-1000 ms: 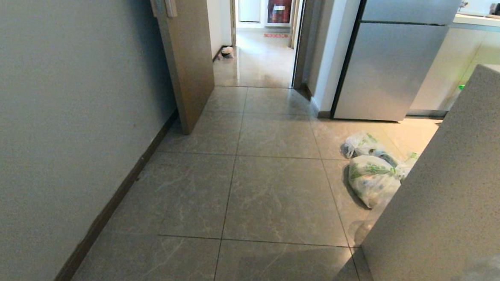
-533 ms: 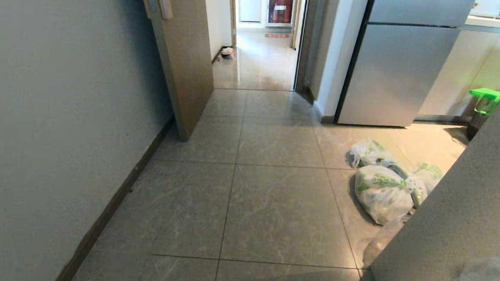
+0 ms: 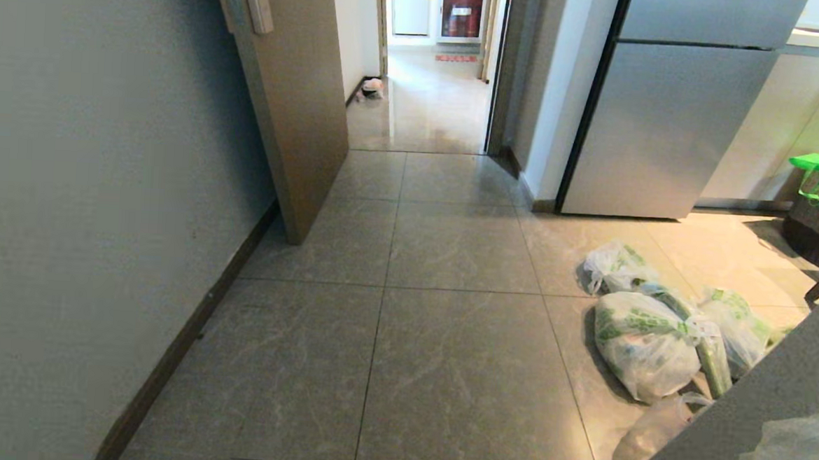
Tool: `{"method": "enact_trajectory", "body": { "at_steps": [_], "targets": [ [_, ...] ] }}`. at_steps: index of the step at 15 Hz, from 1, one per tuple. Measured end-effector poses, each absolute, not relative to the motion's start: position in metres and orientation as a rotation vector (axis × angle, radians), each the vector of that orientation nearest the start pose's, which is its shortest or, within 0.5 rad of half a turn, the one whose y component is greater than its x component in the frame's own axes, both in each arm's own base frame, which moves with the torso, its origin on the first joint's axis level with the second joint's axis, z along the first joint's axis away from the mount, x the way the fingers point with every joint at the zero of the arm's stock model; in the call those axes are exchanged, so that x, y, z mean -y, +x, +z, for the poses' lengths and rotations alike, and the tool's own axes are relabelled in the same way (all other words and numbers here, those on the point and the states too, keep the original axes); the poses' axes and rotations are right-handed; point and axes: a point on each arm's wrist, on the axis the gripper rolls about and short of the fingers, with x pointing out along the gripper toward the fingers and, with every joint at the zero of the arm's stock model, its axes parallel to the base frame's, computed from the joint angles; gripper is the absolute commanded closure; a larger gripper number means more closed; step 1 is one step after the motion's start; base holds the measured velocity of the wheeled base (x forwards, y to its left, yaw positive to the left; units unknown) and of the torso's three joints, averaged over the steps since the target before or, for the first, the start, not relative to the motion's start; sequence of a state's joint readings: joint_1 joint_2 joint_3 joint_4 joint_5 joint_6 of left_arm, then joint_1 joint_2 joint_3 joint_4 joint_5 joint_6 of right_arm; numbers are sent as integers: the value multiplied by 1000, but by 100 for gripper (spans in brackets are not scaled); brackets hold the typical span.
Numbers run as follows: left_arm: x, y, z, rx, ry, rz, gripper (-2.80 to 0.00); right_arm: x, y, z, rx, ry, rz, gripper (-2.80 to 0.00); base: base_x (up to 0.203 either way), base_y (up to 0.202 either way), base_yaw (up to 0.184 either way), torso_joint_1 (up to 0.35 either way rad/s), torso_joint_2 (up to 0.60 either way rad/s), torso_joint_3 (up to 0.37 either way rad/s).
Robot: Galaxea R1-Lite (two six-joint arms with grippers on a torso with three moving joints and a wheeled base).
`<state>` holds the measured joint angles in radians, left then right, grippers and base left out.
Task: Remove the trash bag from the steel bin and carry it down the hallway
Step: Put the trash bag at the door
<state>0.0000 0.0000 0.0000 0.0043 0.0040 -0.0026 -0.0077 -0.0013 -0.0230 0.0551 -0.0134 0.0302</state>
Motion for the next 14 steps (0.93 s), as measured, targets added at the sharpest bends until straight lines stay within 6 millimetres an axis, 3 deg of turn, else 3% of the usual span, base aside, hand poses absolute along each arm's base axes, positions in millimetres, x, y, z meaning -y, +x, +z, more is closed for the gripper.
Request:
{"method": "enact_trajectory", "body": {
  "at_steps": [14],
  "targets": [
    [0,-23,75,-5,-3,4,0,0,-25,76,-31,31,-22,0,190,0,0,0,3,3]
  ]
}}
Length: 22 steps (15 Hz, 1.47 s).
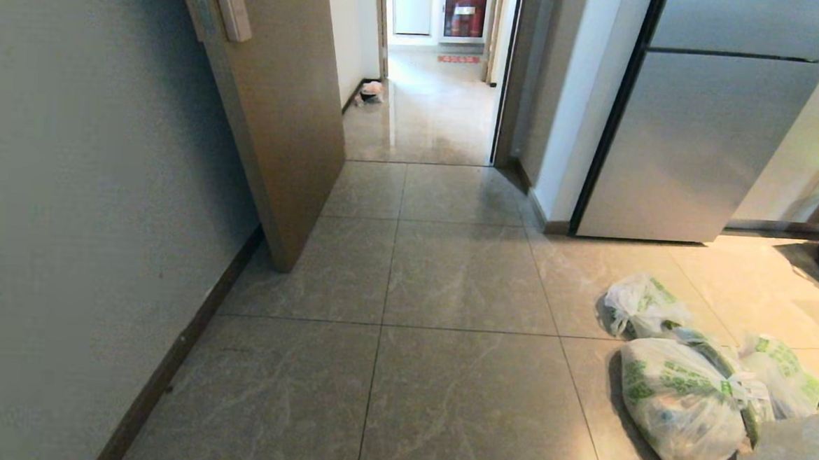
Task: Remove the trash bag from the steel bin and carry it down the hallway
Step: Put the trash bag at the door
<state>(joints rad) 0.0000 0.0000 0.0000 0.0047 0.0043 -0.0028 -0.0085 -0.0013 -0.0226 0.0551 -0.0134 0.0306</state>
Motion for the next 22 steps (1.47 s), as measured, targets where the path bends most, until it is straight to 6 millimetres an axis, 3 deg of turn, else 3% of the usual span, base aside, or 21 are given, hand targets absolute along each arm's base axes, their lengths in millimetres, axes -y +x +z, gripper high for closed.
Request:
{"method": "enact_trajectory", "body": {
  "at_steps": [22],
  "targets": [
    [0,-23,75,-4,-4,4,0,0,-25,76,-30,31,-23,0,194,0,1,3,2,2]
  ]
}}
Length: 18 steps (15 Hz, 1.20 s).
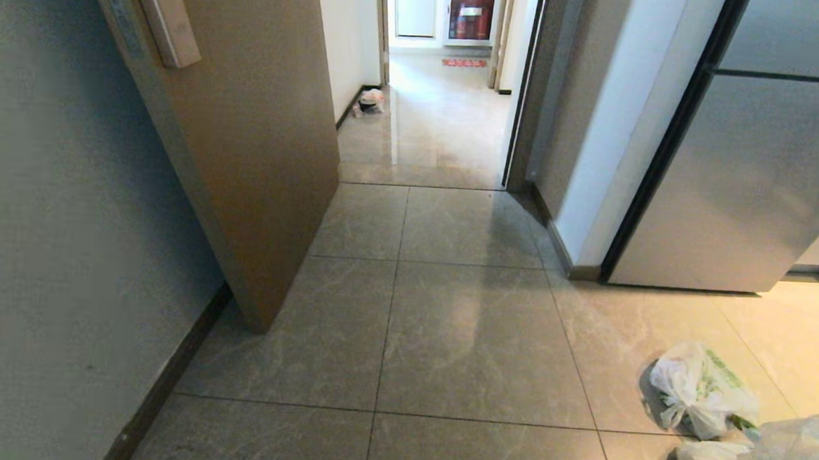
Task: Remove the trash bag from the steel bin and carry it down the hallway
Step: Put the trash bag at the door
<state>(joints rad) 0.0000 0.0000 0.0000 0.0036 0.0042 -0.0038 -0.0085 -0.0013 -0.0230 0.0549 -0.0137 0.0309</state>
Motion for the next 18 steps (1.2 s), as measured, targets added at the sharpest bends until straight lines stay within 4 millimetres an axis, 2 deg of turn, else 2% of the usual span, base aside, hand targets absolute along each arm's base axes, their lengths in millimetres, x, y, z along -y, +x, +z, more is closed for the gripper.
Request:
{"method": "enact_trajectory", "body": {
  "at_steps": [18],
  "targets": [
    [0,-23,75,-4,-3,4,0,0,-25,76,-30,30,-22,0,192,0,1,2,3,3]
  ]
}}
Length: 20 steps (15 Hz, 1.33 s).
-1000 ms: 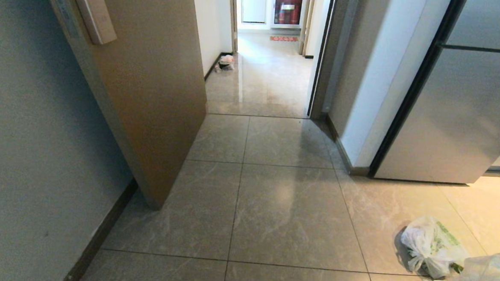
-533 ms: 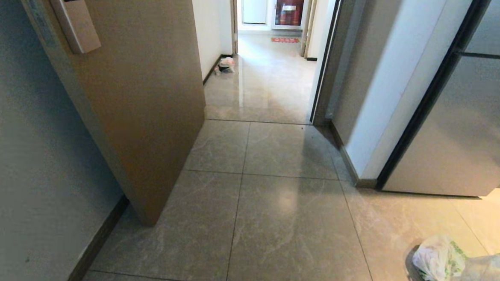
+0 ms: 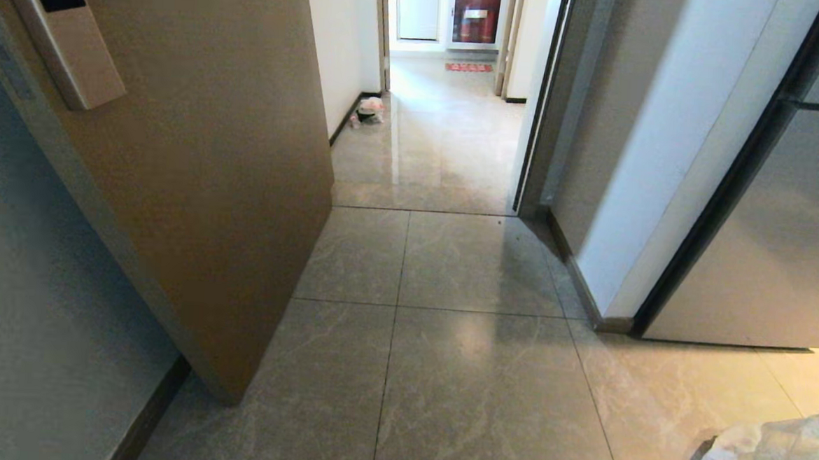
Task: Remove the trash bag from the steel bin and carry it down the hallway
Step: Put the trash bag at the door
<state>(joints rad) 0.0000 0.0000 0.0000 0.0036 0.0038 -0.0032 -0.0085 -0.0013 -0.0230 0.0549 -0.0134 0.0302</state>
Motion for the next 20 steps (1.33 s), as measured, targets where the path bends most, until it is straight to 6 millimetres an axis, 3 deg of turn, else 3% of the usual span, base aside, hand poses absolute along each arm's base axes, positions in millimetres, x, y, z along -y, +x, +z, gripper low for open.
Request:
{"method": "enact_trajectory", "body": {
  "at_steps": [20],
  "targets": [
    [0,-23,75,-3,-4,4,0,0,-25,76,-30,31,-23,0,193,0,0,2,2,2]
  ]
}}
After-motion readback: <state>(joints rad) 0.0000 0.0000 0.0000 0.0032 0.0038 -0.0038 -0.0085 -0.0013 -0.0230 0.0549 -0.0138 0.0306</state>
